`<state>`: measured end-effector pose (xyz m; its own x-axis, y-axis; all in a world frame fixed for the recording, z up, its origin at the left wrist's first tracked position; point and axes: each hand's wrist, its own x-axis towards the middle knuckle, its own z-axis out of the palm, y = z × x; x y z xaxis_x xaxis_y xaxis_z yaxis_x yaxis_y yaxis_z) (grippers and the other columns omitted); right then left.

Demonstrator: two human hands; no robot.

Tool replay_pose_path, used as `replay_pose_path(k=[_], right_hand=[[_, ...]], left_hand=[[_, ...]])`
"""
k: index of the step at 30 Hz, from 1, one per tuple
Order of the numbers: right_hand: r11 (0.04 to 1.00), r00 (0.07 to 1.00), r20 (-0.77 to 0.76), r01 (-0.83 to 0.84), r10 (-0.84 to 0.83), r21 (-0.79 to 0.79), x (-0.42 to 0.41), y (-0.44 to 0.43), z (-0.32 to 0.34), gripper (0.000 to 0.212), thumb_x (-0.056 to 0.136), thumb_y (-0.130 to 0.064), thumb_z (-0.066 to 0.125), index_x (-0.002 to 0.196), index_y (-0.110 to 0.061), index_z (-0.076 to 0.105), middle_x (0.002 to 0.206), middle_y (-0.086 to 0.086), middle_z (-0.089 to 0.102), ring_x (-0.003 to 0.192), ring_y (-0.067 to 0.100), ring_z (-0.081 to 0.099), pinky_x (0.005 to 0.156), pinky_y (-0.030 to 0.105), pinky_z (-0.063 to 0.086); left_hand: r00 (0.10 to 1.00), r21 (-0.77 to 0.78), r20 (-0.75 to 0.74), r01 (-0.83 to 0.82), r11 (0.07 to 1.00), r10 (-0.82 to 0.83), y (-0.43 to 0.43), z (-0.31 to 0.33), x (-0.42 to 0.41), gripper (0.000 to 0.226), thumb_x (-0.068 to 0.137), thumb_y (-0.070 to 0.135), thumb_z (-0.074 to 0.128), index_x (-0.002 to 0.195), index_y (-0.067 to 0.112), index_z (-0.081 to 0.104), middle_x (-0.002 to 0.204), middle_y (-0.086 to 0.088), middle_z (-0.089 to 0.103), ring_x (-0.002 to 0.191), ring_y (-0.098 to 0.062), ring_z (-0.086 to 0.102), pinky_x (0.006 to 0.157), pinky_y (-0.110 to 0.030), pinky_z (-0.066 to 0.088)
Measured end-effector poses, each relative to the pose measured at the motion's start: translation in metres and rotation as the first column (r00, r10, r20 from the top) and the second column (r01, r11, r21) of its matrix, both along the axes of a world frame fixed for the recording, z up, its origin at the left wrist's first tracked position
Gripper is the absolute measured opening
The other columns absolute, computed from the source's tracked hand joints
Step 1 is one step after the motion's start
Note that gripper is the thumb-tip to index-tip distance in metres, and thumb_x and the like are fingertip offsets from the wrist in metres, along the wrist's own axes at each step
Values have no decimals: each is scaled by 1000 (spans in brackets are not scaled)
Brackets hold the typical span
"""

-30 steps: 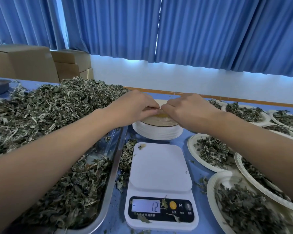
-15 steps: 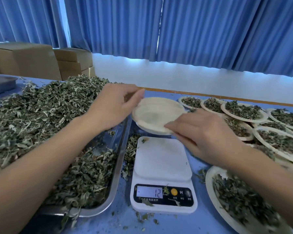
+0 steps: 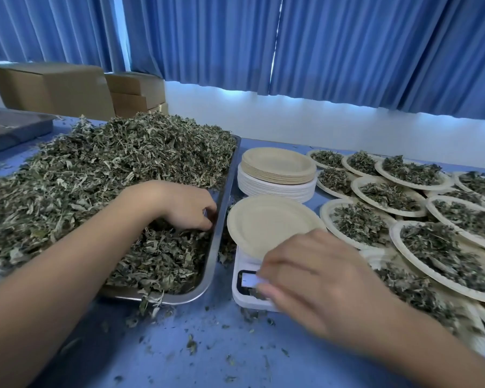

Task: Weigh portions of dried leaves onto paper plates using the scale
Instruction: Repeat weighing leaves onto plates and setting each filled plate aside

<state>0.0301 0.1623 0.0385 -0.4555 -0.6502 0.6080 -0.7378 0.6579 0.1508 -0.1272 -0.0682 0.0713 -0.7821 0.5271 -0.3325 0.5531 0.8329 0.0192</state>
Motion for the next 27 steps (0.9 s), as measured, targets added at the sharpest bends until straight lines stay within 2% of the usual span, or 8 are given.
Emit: replay_pose_path(k=[3,5,7,9,14,17,22,27], right_hand=[[993,994,-6,-108,108,43,17,-34,-16,42,103,-37,58,65,-19,65,64,-2,54,56,19,45,51,33,39],[988,989,22,-150,149,38,23,-47,-30,45,102,-35,61,60,-20,56,61,-1,43,54,19,36,48,34,34],[980,978,70,-197,195,18,25,-50,-39,44,102,-31,61,61,-20,54,63,-1,42,56,19,35,49,35,33],[973,965,123,-228,232,-42,26,-46,-43,42,102,-30,62,63,-18,57,66,0,46,58,19,38,51,35,34],[972,945,229,-223,233,-66,26,-39,-42,40,103,-31,61,67,-14,65,71,2,54,63,22,43,52,37,37],[971,938,255,-222,237,-84,25,-41,-42,39,103,-31,61,68,-14,66,72,2,54,63,21,43,51,37,36],[966,929,270,-235,255,-104,23,-41,-46,37,102,-30,62,69,-13,66,73,2,54,65,21,44,51,37,37],[965,919,296,-234,259,-119,21,-41,-47,35,102,-29,63,71,-13,66,75,2,56,66,20,46,52,37,39]], left_hand=[[997,44,60,35,998,-37,-1,4,7,14,94,23,60,81,18,60,74,3,59,70,-19,57,71,-33,48],[991,34,134,8,999,-12,-4,12,13,14,90,33,68,95,20,66,80,10,61,68,-8,54,67,-24,46],[977,-47,213,-5,999,15,-9,19,19,57,78,48,80,127,27,59,113,15,63,95,-4,59,89,-19,47],[966,-90,254,-29,995,51,-11,21,25,88,63,52,90,137,29,49,131,16,57,115,-9,56,106,-29,44],[997,-273,50,-37,961,52,10,4,40,83,68,35,88,135,20,40,122,1,53,104,-21,57,72,-30,49],[997,-304,-11,-74,950,74,15,-2,41,68,72,32,84,128,14,49,116,-4,55,98,-24,59,71,-33,49],[994,-251,-83,-93,963,74,17,-10,35,31,81,19,77,79,13,47,79,-1,54,63,-17,50,50,-28,38],[997,-173,-8,-73,982,73,11,-1,32,21,80,16,76,85,11,56,78,-4,51,64,-20,42,51,-29,32]])
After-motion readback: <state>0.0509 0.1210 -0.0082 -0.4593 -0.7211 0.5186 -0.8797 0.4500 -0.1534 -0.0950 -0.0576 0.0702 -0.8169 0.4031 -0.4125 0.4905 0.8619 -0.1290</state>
